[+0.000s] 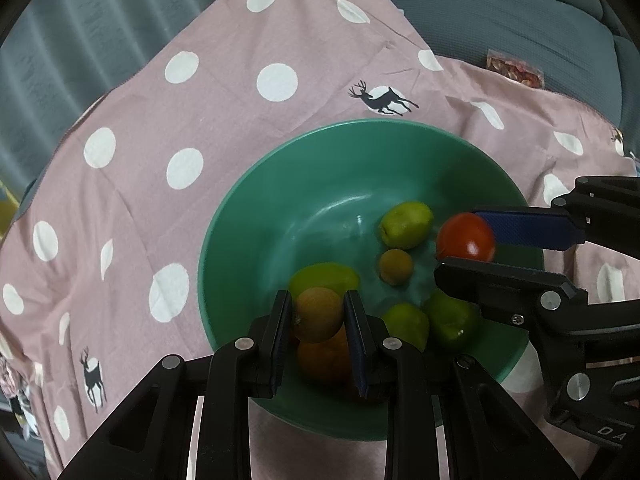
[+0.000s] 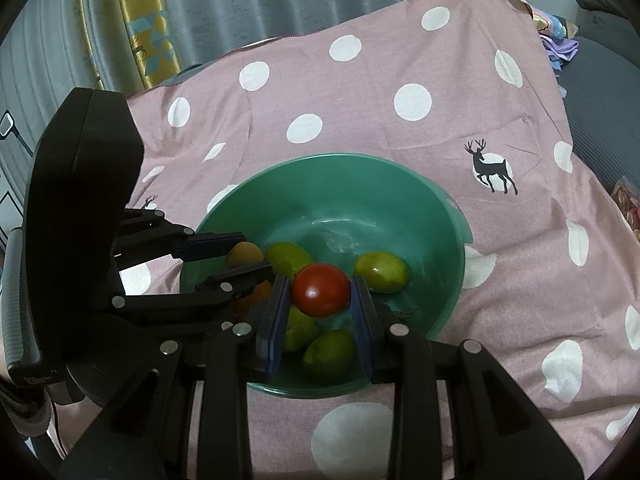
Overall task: Organize fruits
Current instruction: 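Lower both fruits into the teal bowl and open both grippers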
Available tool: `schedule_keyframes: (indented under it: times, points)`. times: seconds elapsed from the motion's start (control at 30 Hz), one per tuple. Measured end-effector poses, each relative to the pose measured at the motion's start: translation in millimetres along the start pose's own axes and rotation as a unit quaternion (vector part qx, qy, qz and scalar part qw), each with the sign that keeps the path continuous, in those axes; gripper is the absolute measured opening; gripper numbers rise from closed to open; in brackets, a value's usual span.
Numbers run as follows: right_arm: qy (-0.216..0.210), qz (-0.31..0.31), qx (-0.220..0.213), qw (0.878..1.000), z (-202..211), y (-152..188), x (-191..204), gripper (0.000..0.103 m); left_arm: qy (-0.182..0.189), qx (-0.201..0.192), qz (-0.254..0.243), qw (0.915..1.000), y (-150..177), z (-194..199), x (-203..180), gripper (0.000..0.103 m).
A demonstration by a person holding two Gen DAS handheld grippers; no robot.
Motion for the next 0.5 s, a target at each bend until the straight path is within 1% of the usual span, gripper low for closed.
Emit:
schedule_keyframes:
  times: [0.2, 0.23, 0.3, 0.37, 0.5]
  points:
    - [-0.001, -0.003, 0.000, 1.000, 0.8, 1.6, -1.4, 0.033, 0.001, -0.003, 0.006, 1.0000, -1.6, 1.9, 0.3, 0.027]
    - [-0.001, -0.003, -0.001, 1.000, 1.0, 1.5, -1.6, 0.034, 0.000, -0.005, 0.006, 1.0000, -1.7, 2.5, 0.2, 0.027]
    - [0.000, -0.005, -0.004, 1.000, 1.9, 1.3, -1.7, 0.040, -0.002, -0.006, 0.006, 1.0000, -2.1, 3.1, 0.6, 0.027]
    - [0.001, -0.006, -0.007, 1.000, 3.8, 1.3, -2.2, 0.043, -0.003, -0.007, 0.008, 0.9999, -1.5, 3.8, 1.4, 0.027]
    - [0.001, -0.009, -0.011, 1.000, 7.8, 2.3, -1.8, 0.045, -0.008, -0.009, 0.012, 0.9998, 0.7, 7.8, 3.4, 0.027]
Point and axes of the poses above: each gripper's, at about its wrist camera, not at the fingertips, and z roughly against the way its jaws point, x to its left, y to its underside, the point moved 1 cm from there along -z, roughly the way its jaws point, and after that the axes turned 7 degrees about x, right-handed, at the moved point
